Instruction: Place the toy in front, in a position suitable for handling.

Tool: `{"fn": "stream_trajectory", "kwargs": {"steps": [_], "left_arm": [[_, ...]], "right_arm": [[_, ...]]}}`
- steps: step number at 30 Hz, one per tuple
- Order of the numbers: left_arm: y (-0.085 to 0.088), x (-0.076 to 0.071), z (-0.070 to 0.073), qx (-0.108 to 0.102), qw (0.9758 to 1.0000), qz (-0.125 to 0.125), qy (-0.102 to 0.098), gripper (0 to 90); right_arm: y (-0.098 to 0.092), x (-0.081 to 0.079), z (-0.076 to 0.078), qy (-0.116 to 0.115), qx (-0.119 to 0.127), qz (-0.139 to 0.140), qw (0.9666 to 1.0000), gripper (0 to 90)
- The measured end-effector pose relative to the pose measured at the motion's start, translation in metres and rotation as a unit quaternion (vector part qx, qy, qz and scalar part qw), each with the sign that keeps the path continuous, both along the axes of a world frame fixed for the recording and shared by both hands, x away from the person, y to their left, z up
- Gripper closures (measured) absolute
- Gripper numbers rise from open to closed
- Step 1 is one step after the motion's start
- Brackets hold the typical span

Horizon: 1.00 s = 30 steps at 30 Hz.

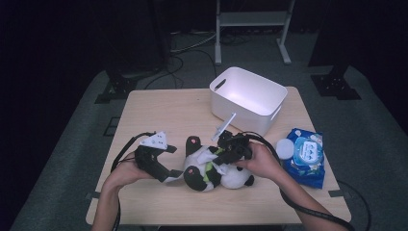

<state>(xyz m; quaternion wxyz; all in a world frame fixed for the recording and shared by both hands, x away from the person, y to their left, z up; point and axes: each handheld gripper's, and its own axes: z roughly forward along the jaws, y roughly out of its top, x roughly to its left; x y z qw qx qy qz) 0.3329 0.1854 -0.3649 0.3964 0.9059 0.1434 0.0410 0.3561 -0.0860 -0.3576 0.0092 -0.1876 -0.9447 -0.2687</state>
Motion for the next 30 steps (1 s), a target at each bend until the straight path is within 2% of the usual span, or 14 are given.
{"fn": "stream_trajectory", "kwargs": {"steps": [4,8,9,14,18,22,27,30], "left_arm": [[-0.010,0.000,-0.002,0.000,1.0000,-0.006,0.000,10.5],[-0.025,0.002,-0.008,0.008,0.9999,-0.006,0.012,10.5],[-0.028,0.002,-0.009,0.003,0.9998,-0.008,0.017,10.5],[-0.032,0.003,-0.014,0.013,0.9994,-0.008,0.031,10.7],[-0.032,0.004,-0.017,0.015,0.9993,-0.003,0.035,10.8],[-0.034,0.004,-0.020,0.019,0.9989,-0.009,0.042,10.8],[-0.036,0.003,-0.022,0.023,0.9986,-0.018,0.044,10.8],[-0.036,0.002,-0.023,0.026,0.9984,-0.024,0.044,10.9]], "right_arm": [[0.001,-0.005,-0.007,0.005,-0.003,0.008,0.9999,81.9],[0.000,-0.009,-0.010,0.006,-0.002,0.012,0.9999,81.9],[0.000,-0.010,-0.011,0.009,-0.002,0.011,0.9999,82.0],[-0.001,-0.014,-0.012,0.013,-0.005,0.017,0.9998,81.7],[-0.001,-0.014,-0.004,0.009,-0.007,0.021,0.9997,81.6],[-0.002,-0.009,0.012,-0.009,0.008,0.014,0.9998,81.6],[-0.001,0.004,0.029,-0.032,0.022,-0.005,0.9992,81.6],[0.000,0.012,0.032,-0.042,0.023,-0.016,0.9987,81.6]]}}
